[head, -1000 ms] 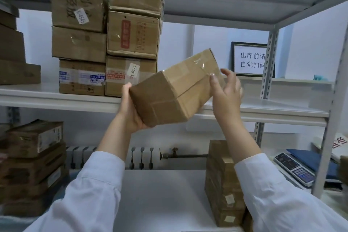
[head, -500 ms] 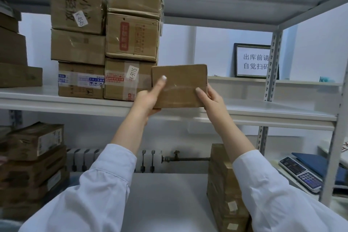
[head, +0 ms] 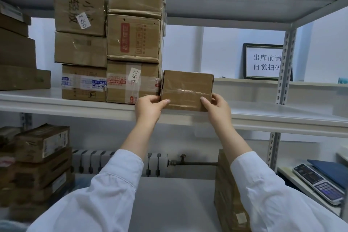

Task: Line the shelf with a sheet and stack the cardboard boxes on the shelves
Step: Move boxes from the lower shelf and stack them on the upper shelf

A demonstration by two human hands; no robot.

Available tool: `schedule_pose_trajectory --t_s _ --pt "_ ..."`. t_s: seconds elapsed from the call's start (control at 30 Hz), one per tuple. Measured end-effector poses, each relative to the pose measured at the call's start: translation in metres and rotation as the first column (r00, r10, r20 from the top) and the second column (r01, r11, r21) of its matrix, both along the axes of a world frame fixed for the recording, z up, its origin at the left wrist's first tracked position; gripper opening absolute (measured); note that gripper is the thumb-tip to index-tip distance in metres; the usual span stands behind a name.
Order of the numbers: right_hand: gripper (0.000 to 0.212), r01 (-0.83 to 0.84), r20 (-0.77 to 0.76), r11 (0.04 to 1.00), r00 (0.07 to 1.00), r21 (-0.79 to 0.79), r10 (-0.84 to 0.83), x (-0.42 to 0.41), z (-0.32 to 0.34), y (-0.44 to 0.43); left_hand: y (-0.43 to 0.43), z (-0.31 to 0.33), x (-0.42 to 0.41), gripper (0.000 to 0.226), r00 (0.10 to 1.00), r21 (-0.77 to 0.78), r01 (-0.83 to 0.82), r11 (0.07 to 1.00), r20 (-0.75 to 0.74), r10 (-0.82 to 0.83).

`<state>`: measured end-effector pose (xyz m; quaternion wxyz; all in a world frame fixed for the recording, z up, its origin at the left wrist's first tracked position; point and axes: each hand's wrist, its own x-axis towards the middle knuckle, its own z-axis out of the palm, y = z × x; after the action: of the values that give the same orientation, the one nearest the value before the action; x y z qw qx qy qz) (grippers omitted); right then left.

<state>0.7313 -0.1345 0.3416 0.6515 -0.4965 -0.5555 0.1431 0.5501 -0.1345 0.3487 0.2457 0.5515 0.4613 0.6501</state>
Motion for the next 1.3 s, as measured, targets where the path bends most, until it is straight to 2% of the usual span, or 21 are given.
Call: schedule_pose_trajectory --t_s 0.1,0.27,0.37,0.47,0.53,0.63,0.77,0.9,1.0,1.13,1.3 --pt "0.042 0.081 0.014 0.996 0.997 -0.023 -0.081 -0.002 -0.002 0.002 0.004 0.001 0.002 0.040 0.999 0.020 -0.051 0.998 0.009 0.051" --pt "0.064 0.044 0.098 0.998 0.994 -0.050 -0.039 -0.003 -0.011 0.004 0.005 -0.001 0.006 0.030 0.991 0.031 -0.137 0.990 -0.004 0.137" --pt "0.049 0.005 0.095 1.000 0.995 -0.019 -0.004 0.000 -0.014 -0.006 0.002 -0.006 0.013 0.033 0.970 0.064 -0.243 0.968 -0.016 0.244" --pt "0.034 0.009 0.000 0.998 1.000 0.058 -0.009 0.011 -0.019 -0.017 -0.004 -0.016 0.031 0.031 0.956 0.076 -0.286 0.955 0.096 0.278" --pt "0.023 0.039 -0.022 0.994 0.999 0.105 -0.037 0.018 -0.024 -0.025 -0.010 -0.022 0.047 0.027 0.952 0.055 -0.247 0.968 0.203 0.231" --pt "0.013 0.038 -0.012 0.996 0.999 0.076 -0.037 0.031 -0.031 -0.031 -0.017 -0.029 0.072 0.029 0.927 0.016 -0.191 0.981 0.333 0.175" --pt "0.013 -0.037 0.041 0.999 0.998 -0.022 0.038 0.047 -0.040 -0.042 -0.025 -0.039 0.099 0.041 0.889 -0.067 -0.163 0.984 0.422 0.176" --pt "0.012 -0.065 0.033 0.981 0.997 -0.181 0.072 0.075 -0.056 -0.050 -0.028 -0.061 0.122 0.040 0.827 -0.205 -0.038 0.978 0.543 0.146" --pt "0.012 -0.013 0.018 0.953 1.000 -0.301 0.020 0.102 -0.073 -0.053 -0.024 -0.081 0.138 0.038 0.793 -0.349 0.092 0.932 0.593 0.144" --pt "0.031 0.137 -0.010 0.890 0.988 -0.435 -0.157 0.135 -0.094 -0.052 -0.020 -0.107 0.165 0.031 0.795 -0.459 0.258 0.850 0.601 0.083" --pt "0.052 0.181 -0.040 0.784 0.967 -0.594 -0.253 0.169 -0.125 -0.044 -0.011 -0.137 0.194 0.076 0.832 -0.600 0.418 0.682 0.555 -0.022"
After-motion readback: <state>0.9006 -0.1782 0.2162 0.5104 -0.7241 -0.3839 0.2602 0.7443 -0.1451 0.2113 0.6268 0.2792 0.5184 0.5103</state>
